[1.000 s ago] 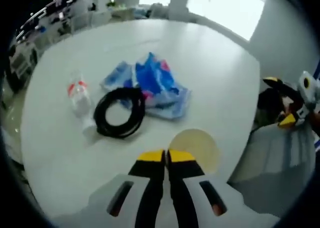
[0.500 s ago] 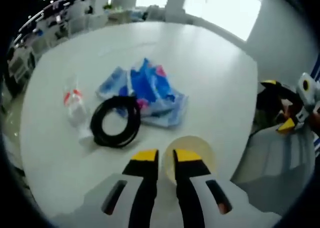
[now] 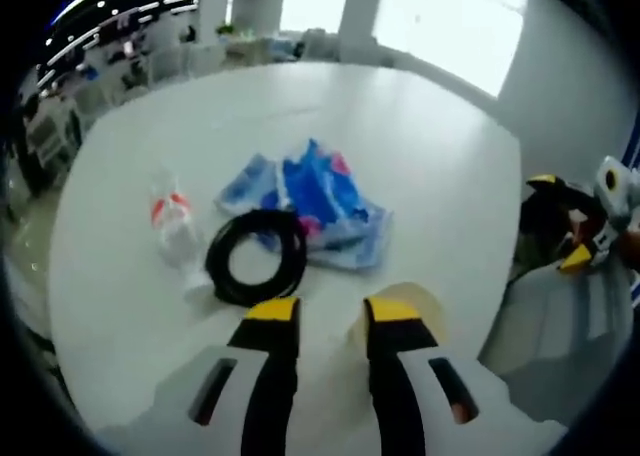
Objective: Arrange the tabletop items into an orderly group along one side of the table until the central work area is clear of visible clutter.
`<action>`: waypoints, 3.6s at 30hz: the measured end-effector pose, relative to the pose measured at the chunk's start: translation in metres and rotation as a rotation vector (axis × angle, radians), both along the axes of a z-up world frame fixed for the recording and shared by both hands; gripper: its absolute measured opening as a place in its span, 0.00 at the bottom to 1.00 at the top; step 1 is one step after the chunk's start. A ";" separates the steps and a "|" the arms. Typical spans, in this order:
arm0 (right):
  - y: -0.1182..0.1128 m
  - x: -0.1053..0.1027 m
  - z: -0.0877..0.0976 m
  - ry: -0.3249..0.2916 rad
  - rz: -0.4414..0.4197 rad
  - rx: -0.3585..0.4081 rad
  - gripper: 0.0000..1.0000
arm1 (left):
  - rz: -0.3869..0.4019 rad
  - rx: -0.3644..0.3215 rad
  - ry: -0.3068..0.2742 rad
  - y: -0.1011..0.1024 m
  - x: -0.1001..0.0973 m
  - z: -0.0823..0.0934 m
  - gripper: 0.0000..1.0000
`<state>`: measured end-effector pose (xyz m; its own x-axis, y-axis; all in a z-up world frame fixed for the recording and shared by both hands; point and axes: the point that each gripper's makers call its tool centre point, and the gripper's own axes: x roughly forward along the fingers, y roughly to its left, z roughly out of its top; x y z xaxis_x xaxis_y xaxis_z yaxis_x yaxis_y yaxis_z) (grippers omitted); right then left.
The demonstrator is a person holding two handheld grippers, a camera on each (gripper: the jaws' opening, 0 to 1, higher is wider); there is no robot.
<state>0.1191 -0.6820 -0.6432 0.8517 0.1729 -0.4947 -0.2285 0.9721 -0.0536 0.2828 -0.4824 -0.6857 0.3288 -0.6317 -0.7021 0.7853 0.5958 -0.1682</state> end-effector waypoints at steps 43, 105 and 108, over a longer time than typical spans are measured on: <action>0.006 0.004 0.005 -0.032 0.003 0.071 1.00 | 0.276 0.004 -0.148 0.045 0.122 -0.021 0.73; 0.000 0.004 -0.003 0.004 -0.015 0.038 0.94 | 0.339 0.167 0.034 0.049 0.160 -0.050 0.36; 0.000 0.004 -0.002 -0.001 -0.014 0.039 0.94 | 0.336 0.176 0.035 0.055 0.157 -0.048 0.35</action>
<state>0.1229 -0.6817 -0.6452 0.8548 0.1795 -0.4869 -0.2143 0.9766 -0.0162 0.4402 -0.4271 -0.7337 0.4708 -0.3614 -0.8048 0.5365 0.8415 -0.0640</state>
